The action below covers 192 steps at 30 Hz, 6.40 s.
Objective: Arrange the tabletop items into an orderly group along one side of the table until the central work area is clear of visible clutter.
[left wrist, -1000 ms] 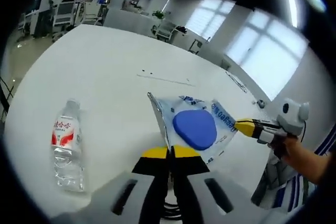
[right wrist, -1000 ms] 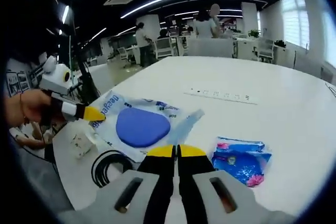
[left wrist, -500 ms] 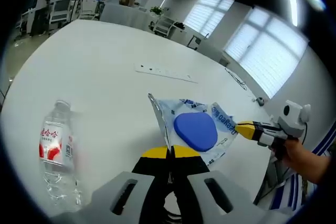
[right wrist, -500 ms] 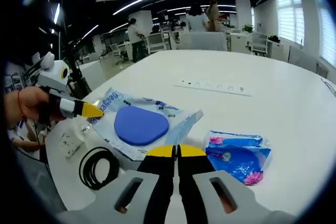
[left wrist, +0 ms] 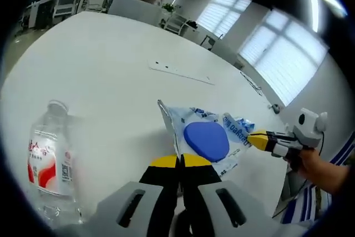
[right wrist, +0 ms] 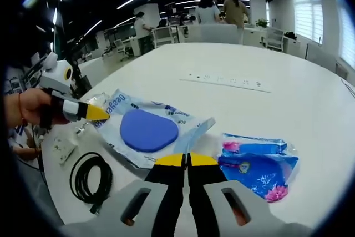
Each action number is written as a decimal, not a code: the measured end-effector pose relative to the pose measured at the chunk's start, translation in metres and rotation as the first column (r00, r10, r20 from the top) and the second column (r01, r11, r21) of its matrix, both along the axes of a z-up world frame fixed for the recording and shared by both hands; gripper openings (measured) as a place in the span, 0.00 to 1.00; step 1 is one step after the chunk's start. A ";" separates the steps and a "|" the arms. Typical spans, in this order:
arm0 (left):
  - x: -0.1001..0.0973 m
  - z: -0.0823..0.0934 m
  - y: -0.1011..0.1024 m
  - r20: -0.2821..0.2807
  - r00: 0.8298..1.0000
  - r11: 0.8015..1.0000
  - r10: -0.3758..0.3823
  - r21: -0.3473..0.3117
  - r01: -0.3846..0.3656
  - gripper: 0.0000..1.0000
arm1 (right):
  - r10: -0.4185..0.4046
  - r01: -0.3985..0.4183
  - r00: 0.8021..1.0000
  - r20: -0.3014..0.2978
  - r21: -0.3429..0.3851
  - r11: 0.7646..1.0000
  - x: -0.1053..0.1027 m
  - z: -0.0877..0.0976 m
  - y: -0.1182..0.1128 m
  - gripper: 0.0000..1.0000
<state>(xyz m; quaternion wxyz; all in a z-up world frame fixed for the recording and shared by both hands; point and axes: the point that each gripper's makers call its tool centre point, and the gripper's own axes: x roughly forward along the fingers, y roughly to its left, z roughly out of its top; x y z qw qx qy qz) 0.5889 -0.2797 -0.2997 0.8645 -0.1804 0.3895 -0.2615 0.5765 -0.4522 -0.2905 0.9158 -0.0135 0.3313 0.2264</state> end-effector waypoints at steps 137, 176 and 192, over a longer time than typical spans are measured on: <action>-0.089 0.066 0.043 0.159 0.983 0.979 -0.091 0.194 0.059 0.61 | 0.200 -0.199 0.979 -0.025 0.055 0.979 -0.073 0.059 0.063 0.61; -0.123 0.010 0.018 0.027 0.975 0.932 -0.222 0.300 0.204 0.54 | 0.316 -0.312 0.935 -0.163 0.049 0.949 -0.101 -0.002 0.103 0.54; -0.123 -0.017 0.009 -0.077 0.973 0.923 -0.216 0.309 0.229 0.43 | 0.352 -0.349 0.910 -0.218 0.053 0.935 -0.100 -0.031 0.120 0.44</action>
